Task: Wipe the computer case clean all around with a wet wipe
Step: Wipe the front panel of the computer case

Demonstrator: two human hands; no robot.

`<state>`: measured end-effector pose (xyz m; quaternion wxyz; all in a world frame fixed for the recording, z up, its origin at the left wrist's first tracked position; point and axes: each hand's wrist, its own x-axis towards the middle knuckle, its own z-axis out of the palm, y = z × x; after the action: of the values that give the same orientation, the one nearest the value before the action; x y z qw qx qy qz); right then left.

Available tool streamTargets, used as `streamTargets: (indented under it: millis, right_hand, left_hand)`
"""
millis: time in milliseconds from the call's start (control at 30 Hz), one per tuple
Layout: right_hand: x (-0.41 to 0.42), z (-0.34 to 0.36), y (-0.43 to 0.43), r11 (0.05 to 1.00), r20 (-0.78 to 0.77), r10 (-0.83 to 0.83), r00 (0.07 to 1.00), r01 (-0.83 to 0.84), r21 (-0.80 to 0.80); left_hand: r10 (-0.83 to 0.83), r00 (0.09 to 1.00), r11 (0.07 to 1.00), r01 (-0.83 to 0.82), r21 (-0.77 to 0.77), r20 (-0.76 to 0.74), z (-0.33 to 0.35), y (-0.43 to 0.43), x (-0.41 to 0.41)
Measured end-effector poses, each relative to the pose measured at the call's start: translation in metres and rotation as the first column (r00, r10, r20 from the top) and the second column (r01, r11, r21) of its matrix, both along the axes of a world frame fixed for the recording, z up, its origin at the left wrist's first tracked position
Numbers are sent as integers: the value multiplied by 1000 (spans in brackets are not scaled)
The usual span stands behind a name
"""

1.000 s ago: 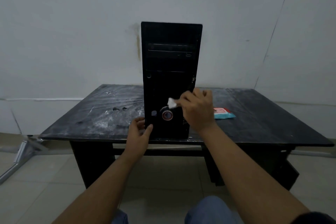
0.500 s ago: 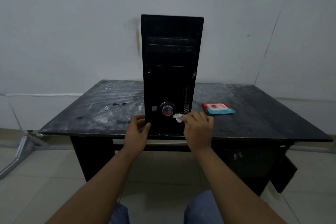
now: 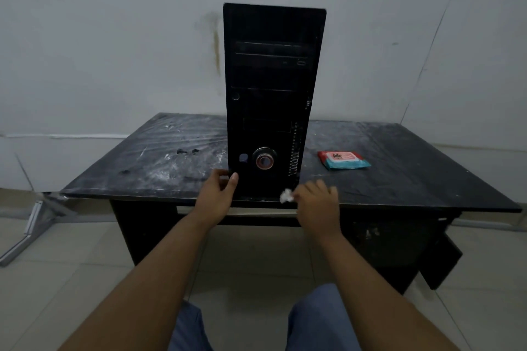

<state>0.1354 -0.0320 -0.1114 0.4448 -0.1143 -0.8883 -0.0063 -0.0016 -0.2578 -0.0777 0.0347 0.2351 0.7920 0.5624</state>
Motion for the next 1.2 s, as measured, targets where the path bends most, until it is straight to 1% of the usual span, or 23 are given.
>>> streamTargets:
  millis: [33,67,133,167,233,300,367,467,533,600,700,767,833,900,933,967,1067,1100,1167,1200]
  right_hand:
    - [4,-8,2,999,24,-39,999,39,-30]
    - [8,-8,4,993,15,-75,997,76,-91]
    - [10,4,10,976,-61,-107,992,93,-195]
    - [10,14,12,978,-109,-93,990,70,-194]
    - [6,35,11,993,-197,-20,980,-3,-116]
    - [-1,45,3,997,-223,58,973,-68,-38]
    - [-8,37,-4,996,-177,88,980,-90,-3]
    - [-15,5,-15,995,-61,68,996,-72,-74]
    - [-19,-8,-25,998,1,62,998,-62,-33]
    - [-26,-1,-33,999,-36,46,998,-46,16]
    - [-33,26,-36,999,-190,3,982,-11,-40]
    - [-34,29,-35,998,-222,-5,975,-10,-67]
    - [-33,18,-37,998,-186,26,982,-36,-51]
    - [-31,4,-37,997,-94,72,993,-70,28]
    - [-29,0,-34,996,-60,72,996,-69,52]
    - [-27,1,-31,998,-58,51,997,-49,40]
    - [-22,25,-26,990,-189,-80,979,55,-133]
    - [-22,37,-26,983,-239,-111,965,72,-169]
    - [-24,63,-26,983,-311,-115,943,63,-172]
    - [-27,76,-26,988,-325,-81,942,33,-149]
  left_hand:
    - [2,1000,1000,-2,0,0,-1,0,0]
    - [0,1000,1000,0,1,0,-1,0,0]
    - [-11,1000,1000,11,5,-2,-2,-1,-1]
    - [-16,1000,1000,16,5,2,-3,-1,-2]
    - [-21,1000,1000,21,3,5,-4,-2,-4]
    - [-19,1000,1000,19,-2,11,-4,-2,-4]
    - [-15,1000,1000,15,0,9,-4,-1,-2]
    - [-7,1000,1000,7,4,6,-1,0,2]
    - [-8,1000,1000,8,-1,-8,-2,1,2]
    - [-9,1000,1000,9,-3,-23,-3,1,1]
    - [-13,1000,1000,13,2,-17,-3,0,0]
    - [-19,1000,1000,19,1,-6,-3,-1,0]
    - [-20,1000,1000,20,-1,1,-2,-1,1]
    - [-23,1000,1000,23,5,8,-1,-1,2]
    - [-26,1000,1000,26,11,13,-1,-1,2]
    - [-29,999,999,29,14,21,-2,-1,2]
    - [-59,997,998,59,13,53,-1,-1,-1]
    - [-70,995,998,69,12,72,-1,-1,-3]
    - [-81,990,997,80,13,114,1,-1,-6]
    - [-78,988,997,77,14,133,2,0,-7]
